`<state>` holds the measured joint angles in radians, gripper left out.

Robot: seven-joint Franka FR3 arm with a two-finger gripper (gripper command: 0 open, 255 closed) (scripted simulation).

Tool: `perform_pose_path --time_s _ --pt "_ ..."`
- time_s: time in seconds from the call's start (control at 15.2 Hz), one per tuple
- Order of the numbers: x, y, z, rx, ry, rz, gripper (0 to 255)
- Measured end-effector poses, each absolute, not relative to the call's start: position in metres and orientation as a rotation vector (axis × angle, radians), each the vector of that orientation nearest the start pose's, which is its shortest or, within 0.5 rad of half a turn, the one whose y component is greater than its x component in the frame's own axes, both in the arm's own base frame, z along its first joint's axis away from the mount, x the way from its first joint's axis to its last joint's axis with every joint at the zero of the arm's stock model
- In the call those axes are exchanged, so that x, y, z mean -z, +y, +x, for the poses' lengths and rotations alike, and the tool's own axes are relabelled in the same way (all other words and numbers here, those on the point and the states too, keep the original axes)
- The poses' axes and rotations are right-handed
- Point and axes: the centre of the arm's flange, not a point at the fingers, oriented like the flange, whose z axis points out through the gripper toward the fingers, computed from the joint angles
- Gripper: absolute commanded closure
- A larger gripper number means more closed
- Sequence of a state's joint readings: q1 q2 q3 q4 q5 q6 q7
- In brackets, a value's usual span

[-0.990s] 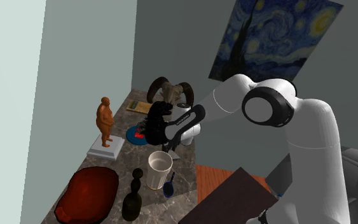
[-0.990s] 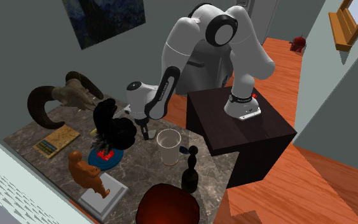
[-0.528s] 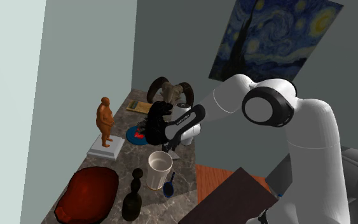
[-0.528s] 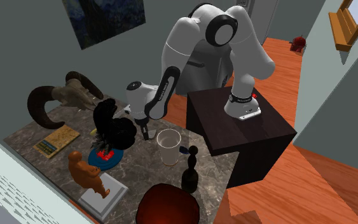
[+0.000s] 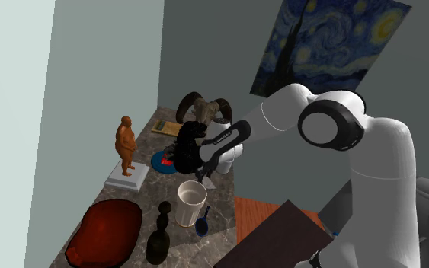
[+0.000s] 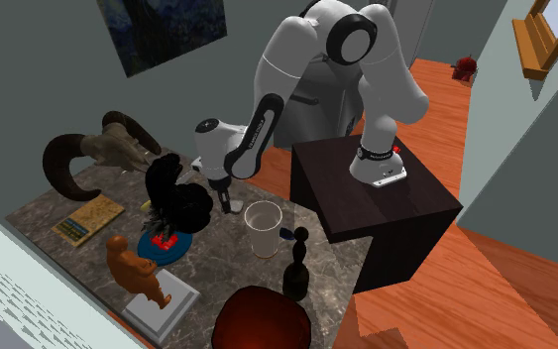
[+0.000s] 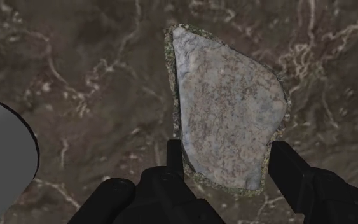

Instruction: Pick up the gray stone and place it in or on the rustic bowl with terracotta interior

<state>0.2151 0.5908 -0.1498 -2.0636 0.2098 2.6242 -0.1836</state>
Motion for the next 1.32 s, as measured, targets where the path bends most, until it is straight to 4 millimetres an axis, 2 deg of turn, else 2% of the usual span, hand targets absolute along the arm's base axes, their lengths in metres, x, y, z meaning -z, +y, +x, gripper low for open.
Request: perform_pose_path --time_s 1.32 --pt "-0.248 0.033 0.581 -0.026 -0.140 -3.119 255"
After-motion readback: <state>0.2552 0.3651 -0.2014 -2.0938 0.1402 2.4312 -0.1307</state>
